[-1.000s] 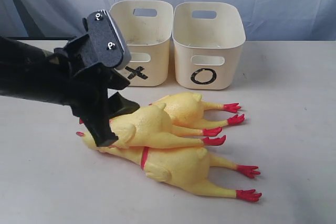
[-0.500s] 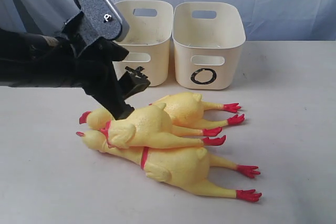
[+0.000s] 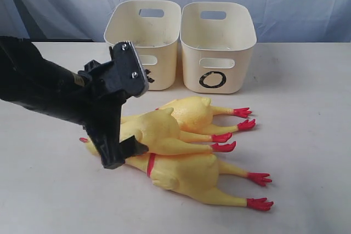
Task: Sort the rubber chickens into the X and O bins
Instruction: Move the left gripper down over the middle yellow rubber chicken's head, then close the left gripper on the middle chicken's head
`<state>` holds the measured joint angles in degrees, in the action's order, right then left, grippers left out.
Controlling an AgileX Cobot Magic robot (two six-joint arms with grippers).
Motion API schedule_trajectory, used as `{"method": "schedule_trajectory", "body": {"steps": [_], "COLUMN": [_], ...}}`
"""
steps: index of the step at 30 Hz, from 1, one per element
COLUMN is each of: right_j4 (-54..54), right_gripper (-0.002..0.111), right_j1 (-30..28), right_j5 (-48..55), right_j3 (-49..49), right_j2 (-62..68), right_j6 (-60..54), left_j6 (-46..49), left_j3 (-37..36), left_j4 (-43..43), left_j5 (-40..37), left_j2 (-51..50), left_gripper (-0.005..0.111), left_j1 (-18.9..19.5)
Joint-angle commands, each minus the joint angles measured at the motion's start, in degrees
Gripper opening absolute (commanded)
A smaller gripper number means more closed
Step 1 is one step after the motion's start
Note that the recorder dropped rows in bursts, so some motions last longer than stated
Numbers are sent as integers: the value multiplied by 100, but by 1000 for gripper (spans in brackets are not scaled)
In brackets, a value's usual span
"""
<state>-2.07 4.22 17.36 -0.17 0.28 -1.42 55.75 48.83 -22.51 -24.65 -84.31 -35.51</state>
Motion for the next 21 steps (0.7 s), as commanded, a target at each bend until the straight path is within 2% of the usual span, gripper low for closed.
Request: {"method": "schedule_trajectory", "body": {"steps": [1,3,8,18,21], "right_j4": [-12,-12,-12,-12,-12], "right_gripper": [0,0,0,0,0], "right_j1": [-20,-20,-20,-20,-20], "right_j5": [-69,-69,-69,-69,-69], "right_j3": [17,17,17,17,17], "right_j2": [-28,-28,-28,-28,-28], "right_j6": [-4,-4,-4,-4,-4], "left_j6": [-5,34,37,78,91], "left_j3": [19,19,19,19,19], "left_j4": [627,674,1420,1208,1312], "left_j5": [-396,-369,-226,-186,129], "left_j2": [57,57,57,-190,-441], "left_gripper": [100,100,100,100,99], "left_j1": [-47,-71,-71,-152,-235]}}
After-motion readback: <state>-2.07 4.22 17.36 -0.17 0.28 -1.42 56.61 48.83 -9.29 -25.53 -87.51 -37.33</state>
